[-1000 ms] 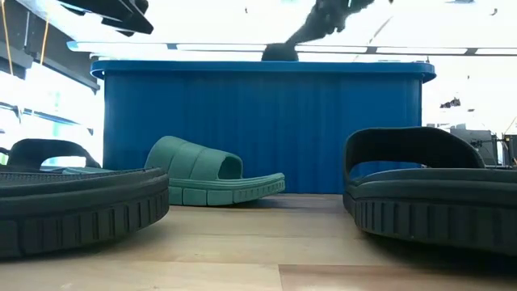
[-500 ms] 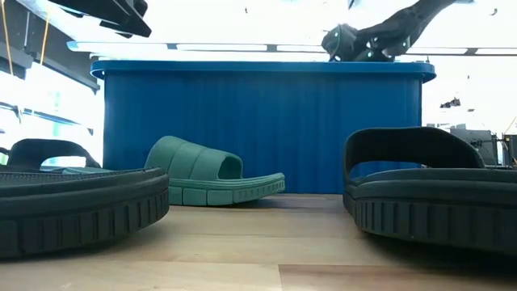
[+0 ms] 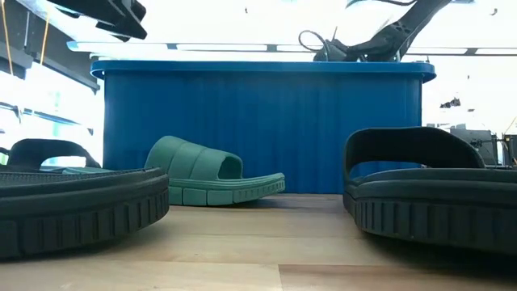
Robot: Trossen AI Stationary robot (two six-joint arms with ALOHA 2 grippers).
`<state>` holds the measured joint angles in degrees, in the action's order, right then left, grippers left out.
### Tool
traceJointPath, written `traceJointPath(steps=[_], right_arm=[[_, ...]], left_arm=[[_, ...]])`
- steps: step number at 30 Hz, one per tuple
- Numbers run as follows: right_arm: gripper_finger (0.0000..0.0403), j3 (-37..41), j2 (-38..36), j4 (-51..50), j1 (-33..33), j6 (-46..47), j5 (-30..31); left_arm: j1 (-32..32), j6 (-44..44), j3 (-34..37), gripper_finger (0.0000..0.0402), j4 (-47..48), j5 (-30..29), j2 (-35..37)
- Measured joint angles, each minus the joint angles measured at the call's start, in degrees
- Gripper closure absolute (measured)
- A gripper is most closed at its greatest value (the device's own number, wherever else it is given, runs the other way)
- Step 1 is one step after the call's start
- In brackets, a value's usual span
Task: Pick and place slides into bin
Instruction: Put the black slipper into the blue bin
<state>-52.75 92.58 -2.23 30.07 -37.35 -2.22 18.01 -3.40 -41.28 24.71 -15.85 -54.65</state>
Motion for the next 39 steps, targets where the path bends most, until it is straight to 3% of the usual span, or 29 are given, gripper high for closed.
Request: traceJointPath(steps=[12,20,26,28,30,34,39], right_arm=[[0.0188,-0.2,-15.1,-0.2,-8.0,3.2,0.7],[0.0188,-0.2,-28.6,-2.5,-18.3,15.6,-0.4],[0.0188,0.0,-33.3,-8.3,-28.9,26.8,-11.5],[0.0188,0.1,-32.1,-10.7,-34.6,28.4,-12.2],[0.0188,0.0,-29.3,-10.3,-41.3,30.0,-8.4],[0.0188,0.0,-21.9,-7.2,-53.3,36.2,6.4],[0.0188,0.2,-12.9,-8.6,-63.1,38.6,21.1]], left_arm=[[0.0,-6.3,0.0,0.0234,3.7,5.3,-6.8],[0.0,-12.6,0.0,0.0234,1.5,9.4,-17.0],[0.9,-13.4,0.1,0.0234,-1.9,11.1,-20.3],[1.2,-12.6,-0.1,0.0234,-3.8,10.9,-21.1],[1.7,-11.5,0.2,0.0234,-3.9,10.6,-20.7],[2.0,-11.4,0.0,0.0234,-5.6,8.1,-20.5],[1.9,-10.3,-0.1,0.0234,-6.2,6.7,-20.5]])
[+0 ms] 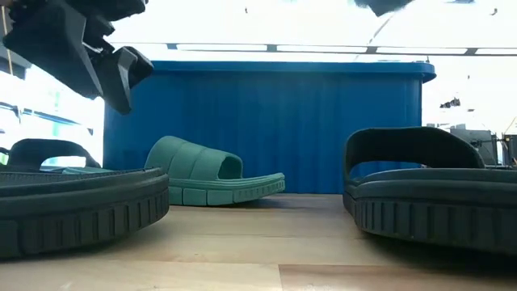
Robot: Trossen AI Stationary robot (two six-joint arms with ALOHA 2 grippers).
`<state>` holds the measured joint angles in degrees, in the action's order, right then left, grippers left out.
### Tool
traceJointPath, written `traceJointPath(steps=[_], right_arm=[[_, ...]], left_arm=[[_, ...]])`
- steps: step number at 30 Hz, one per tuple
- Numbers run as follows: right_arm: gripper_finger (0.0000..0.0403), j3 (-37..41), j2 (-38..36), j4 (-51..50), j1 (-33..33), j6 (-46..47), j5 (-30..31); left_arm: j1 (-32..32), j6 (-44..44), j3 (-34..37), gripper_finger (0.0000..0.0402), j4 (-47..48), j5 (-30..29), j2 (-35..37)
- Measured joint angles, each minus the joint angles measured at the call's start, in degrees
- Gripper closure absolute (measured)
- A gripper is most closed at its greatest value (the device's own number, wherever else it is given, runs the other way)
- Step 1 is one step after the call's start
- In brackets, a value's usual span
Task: Pick and place slides into bin
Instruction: Put the black slipper into the blue bin
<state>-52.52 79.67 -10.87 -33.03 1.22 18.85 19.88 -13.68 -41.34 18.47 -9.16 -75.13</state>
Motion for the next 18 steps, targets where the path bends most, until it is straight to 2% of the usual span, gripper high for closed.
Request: traceJointPath(steps=[3,4,7,12,18], right_arm=[[0.0188,-0.2,4.4,0.4,-3.0,6.8,12.9],[0.0188,-0.1,5.7,0.2,-3.4,9.5,15.6],[0.0188,-0.1,9.3,-0.2,-4.4,13.6,16.0],[0.0188,-0.2,14.5,2.0,-5.4,14.2,15.0],[0.0188,-0.2,18.5,-2.1,-5.4,16.7,16.2]], left_arm=[[0.0,0.3,0.0,0.0234,-1.1,-2.1,0.0],[0.0,0.1,0.0,0.0234,-1.5,-2.4,0.0],[0.0,-0.1,0.0,0.0234,-1.9,-2.4,0.0],[0.0,-0.1,0.0,0.0234,-2.0,-2.4,0.0],[0.0,-0.1,0.0,0.0234,-2.0,-2.4,0.0]])
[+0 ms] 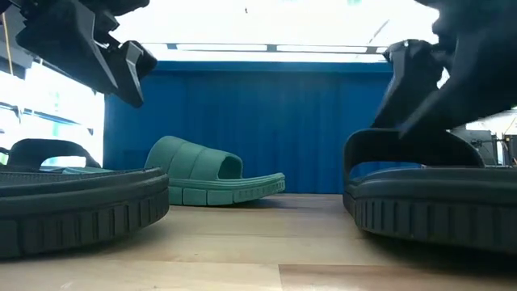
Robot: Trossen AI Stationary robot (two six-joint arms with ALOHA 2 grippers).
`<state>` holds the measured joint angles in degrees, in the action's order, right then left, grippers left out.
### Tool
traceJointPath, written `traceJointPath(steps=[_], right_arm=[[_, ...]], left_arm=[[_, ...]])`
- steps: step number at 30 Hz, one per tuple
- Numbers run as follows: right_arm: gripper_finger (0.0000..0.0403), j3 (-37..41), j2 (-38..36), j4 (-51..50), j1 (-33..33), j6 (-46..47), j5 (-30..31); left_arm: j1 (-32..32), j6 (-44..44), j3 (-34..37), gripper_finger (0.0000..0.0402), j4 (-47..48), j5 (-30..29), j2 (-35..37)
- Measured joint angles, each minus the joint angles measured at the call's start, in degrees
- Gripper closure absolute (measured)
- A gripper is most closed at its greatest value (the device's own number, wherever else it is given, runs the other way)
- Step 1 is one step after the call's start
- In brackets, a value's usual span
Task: Pick and place slides into bin
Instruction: Put the black slipper into the blue bin
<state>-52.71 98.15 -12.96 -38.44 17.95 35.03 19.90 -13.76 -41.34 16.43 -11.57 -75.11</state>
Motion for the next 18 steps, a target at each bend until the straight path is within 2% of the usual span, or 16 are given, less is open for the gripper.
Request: traceJointPath(steps=[6,9,12,18], right_arm=[[0.0190,0.0,0.9,-6.1,0.2,0.1,7.8],[0.0210,0.0,0.9,-8.0,0.2,0.1,10.7],[0.0256,0.0,0.9,-10.8,0.8,1.9,9.5],[0.0381,-0.2,0.7,-17.1,2.5,11.7,6.2]], left_arm=[[0.0,0.0,0.0,0.0234,0.1,0.4,0.0],[0.0,0.0,0.0,0.0234,0.1,0.8,0.0],[0.0,0.0,0.0,0.0234,0.1,0.8,0.0],[0.0,0.1,0.0,0.0234,0.1,0.8,0.0]])
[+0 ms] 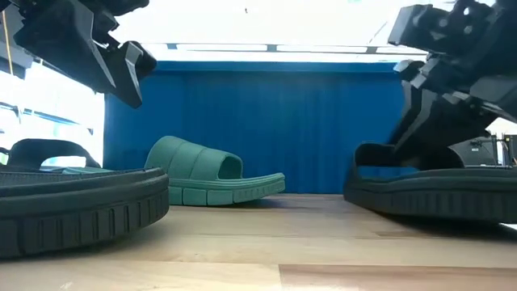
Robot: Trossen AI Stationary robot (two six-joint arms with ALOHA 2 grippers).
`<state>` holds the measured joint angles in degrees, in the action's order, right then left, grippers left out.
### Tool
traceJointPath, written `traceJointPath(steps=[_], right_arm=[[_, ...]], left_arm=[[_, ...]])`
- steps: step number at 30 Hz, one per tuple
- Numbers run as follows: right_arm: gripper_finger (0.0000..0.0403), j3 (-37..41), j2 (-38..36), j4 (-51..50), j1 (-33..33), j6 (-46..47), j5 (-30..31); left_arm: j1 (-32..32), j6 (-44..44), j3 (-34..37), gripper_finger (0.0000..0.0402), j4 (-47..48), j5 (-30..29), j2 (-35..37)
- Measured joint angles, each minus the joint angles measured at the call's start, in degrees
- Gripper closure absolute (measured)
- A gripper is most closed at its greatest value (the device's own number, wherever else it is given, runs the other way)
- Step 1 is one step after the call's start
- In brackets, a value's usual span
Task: Pick and place slides into bin
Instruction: Put the black slipper into the blue bin
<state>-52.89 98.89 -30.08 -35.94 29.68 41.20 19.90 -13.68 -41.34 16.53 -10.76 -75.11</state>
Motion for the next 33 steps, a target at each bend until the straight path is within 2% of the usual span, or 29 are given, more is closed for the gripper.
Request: traceJointPath(steps=[2,5,11,18,22,27,30,33], right_arm=[[0.0392,-0.2,0.0,0.3,-0.3,-0.7,0.6],[0.0386,-2.4,0.2,0.4,-1.8,-5.6,1.2],[0.0396,-14.6,0.1,-0.3,-5.8,-15.7,0.6],[0.0401,-34.6,0.0,-15.1,-10.7,-19.7,12.4],[0.0401,-44.0,0.0,-23.2,-13.1,-28.6,23.3],[0.0402,-51.8,0.0,-33.8,-12.2,-37.6,38.8],[0.0402,-56.8,0.0,-43.4,-9.2,-36.4,41.4],[0.0402,-62.5,0.0,-54.5,-4.5,-30.1,41.1]], left_arm=[[0.0,0.1,0.0,0.0234,0.0,0.0,0.0],[0.0,0.1,0.0,0.0234,0.0,0.0,0.0],[0.0,0.1,0.0,0.0234,0.0,0.0,0.0],[0.0,0.1,0.0,0.0234,0.0,0.0,0.0],[0.0,0.5,0.0,0.0234,0.0,0.0,0.0],[0.0,1.5,0.0,0.0234,-0.1,0.0,0.0],[0.0,1.7,0.0,0.0234,-0.1,-0.2,0.0],[0.0,2.0,0.0,0.0234,-0.1,-0.2,0.0]])
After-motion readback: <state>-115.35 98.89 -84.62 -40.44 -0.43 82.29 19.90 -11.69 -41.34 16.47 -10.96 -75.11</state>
